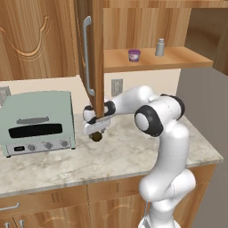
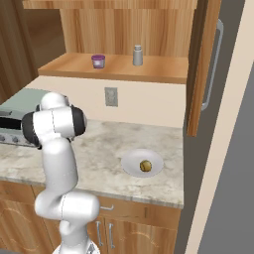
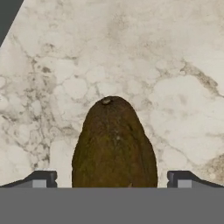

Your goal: Pick the avocado and bread from the counter and place them on the plate. Then pick the jam from the cabinet and place it next to the plate. Lastly close the cabinet door.

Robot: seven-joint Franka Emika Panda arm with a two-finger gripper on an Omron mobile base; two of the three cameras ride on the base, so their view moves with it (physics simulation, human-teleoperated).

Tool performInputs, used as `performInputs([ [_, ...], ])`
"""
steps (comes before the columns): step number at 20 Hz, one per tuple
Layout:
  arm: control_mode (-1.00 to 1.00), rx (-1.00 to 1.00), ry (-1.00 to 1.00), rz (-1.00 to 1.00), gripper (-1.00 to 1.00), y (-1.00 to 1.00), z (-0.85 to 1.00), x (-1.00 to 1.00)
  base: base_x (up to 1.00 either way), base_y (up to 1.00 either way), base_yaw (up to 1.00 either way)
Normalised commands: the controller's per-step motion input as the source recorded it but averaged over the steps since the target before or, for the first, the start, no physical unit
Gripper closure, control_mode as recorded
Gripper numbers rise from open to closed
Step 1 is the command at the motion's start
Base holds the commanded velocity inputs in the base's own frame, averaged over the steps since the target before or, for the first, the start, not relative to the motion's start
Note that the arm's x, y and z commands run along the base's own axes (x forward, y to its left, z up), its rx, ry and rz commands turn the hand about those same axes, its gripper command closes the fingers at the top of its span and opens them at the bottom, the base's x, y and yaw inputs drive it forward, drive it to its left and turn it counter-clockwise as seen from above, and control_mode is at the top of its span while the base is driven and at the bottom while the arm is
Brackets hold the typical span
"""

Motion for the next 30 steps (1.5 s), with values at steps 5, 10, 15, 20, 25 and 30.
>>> performInputs([
  [5,-1.0,-0.05,0.01,0.0,-1.0,0.0,-0.22,0.03,0.0,0.0,0.0],
  [10,-1.0,-0.03,0.01,0.0,1.0,0.0,-0.13,0.01,0.0,0.0,0.0],
  [15,-1.0,0.02,-0.09,0.01,1.0,-0.27,0.19,-0.22,0.0,0.0,0.0],
  [20,-1.0,0.01,-0.24,0.0,1.0,-0.51,0.62,-0.36,0.0,0.0,0.0],
  [25,-1.0,0.02,-0.23,0.0,1.0,-0.61,0.68,-0.43,0.0,0.0,0.0],
  [30,-1.0,0.06,-0.11,0.0,1.0,-0.69,0.73,-0.5,0.0,0.0,0.0],
])
